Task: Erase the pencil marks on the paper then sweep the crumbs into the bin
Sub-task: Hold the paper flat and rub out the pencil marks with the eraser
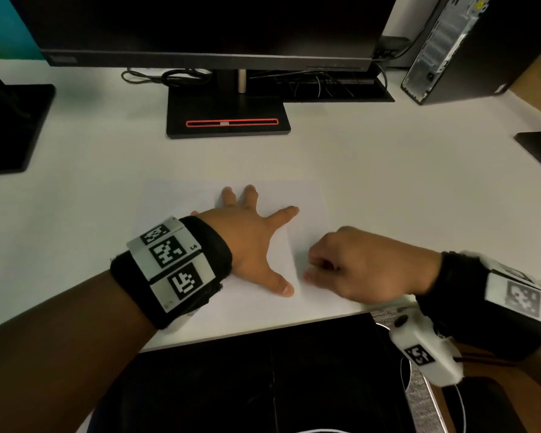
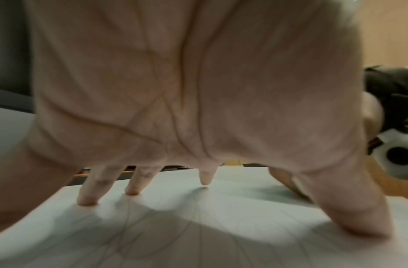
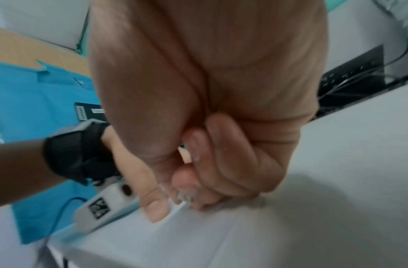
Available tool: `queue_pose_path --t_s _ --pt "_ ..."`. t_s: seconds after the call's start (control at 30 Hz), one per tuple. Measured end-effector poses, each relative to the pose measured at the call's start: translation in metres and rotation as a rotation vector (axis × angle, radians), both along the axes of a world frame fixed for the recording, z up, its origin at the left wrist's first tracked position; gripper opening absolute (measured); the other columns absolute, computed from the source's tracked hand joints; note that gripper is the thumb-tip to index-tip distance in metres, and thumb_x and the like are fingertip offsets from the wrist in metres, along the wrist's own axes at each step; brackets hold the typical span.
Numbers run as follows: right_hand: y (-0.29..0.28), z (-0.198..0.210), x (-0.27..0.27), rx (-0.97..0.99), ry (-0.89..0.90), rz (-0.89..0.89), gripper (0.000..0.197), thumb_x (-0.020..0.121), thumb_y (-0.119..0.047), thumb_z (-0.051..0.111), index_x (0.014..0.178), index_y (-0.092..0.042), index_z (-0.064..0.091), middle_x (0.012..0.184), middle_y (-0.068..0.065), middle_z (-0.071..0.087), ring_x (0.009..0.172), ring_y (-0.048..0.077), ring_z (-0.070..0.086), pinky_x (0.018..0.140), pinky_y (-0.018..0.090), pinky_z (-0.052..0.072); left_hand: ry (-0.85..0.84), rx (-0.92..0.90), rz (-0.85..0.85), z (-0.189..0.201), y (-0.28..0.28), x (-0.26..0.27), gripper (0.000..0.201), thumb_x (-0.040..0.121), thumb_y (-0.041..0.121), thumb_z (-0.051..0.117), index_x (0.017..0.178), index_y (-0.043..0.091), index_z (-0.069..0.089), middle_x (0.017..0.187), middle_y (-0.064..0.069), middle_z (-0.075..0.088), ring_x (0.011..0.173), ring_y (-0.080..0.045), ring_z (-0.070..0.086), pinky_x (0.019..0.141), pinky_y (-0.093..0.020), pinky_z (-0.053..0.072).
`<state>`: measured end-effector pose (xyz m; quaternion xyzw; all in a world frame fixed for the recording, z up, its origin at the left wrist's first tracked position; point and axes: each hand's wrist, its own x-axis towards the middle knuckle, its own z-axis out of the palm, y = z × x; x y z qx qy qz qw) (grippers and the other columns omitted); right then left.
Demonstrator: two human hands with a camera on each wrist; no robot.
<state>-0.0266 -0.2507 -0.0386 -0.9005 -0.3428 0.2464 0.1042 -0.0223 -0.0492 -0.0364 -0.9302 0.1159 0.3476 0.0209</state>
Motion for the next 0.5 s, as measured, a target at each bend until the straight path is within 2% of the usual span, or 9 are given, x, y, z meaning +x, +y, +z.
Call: queue_pose_path --t_s 0.07,0.17,0.23,0.33,0.43,0.5 --pt "0.0 0.0 -0.003 0.002 0.034 0.018 0.043 0.098 -0.041 0.053 0.066 -0.012 0.051 0.057 0.001 0.051 0.053 0.013 0.043 0.056 0.029 0.04 0.006 -0.036 0.003 -0.001 0.001 -0.002 0.12 0.06 0.091 0.064 0.142 0.064 -0.019 0.162 -0.01 -0.032 0.148 -0.047 -0.024 0.109 -0.072 0.028" --pt "-0.01 0.002 0.012 -0.002 -0.012 -0.099 0.043 0.098 -0.04 0.053 0.067 -0.009 0.053 0.061 0.004 0.056 0.056 0.015 0.047 0.058 0.032 0.041 0.013 -0.056 0.003 -0.002 0.003 -0.004 0.115 0.061 0.09 0.063 0.142 0.065 -0.013 0.161 -0.01 -0.033 0.147 -0.047 -0.025 0.11 -0.073 0.027" --pt "-0.01 0.001 0.007 0.001 -0.043 -0.087 0.041 0.098 -0.039 0.053 0.066 -0.012 0.052 0.06 0.001 0.055 0.056 0.015 0.049 0.058 0.032 0.041 0.019 -0.033 -0.009 -0.001 0.003 -0.004 0.118 0.059 0.09 0.065 0.143 0.064 -0.013 0.16 -0.01 -0.035 0.147 -0.047 -0.026 0.11 -0.072 0.027" --pt "-0.003 -0.001 -0.015 0.019 0.025 0.003 0.041 0.098 -0.041 0.053 0.067 -0.014 0.051 0.059 0.0 0.052 0.055 0.013 0.046 0.057 0.03 0.041 0.053 0.009 -0.041 0.002 0.004 -0.002 0.128 0.054 0.085 0.074 0.144 0.064 -0.015 0.158 -0.01 -0.039 0.146 -0.047 -0.029 0.111 -0.069 0.031" --pt "-0.01 0.0 -0.005 0.004 0.024 -0.074 0.042 0.098 -0.042 0.053 0.067 -0.012 0.052 0.061 0.001 0.055 0.059 0.016 0.05 0.061 0.034 0.044 0.068 0.014 -0.058 0.002 0.005 0.001 0.136 0.05 0.082 0.079 0.144 0.064 -0.018 0.157 -0.009 -0.041 0.145 -0.046 -0.032 0.113 -0.069 0.028" --pt "-0.012 0.001 -0.001 0.013 -0.014 -0.136 0.042 0.098 -0.04 0.053 0.066 -0.013 0.051 0.06 0.002 0.056 0.058 0.018 0.051 0.059 0.035 0.044 0.068 0.006 -0.059 0.001 0.007 0.0 0.138 0.049 0.082 0.08 0.144 0.064 -0.018 0.157 -0.008 -0.041 0.145 -0.045 -0.032 0.112 -0.07 0.028"
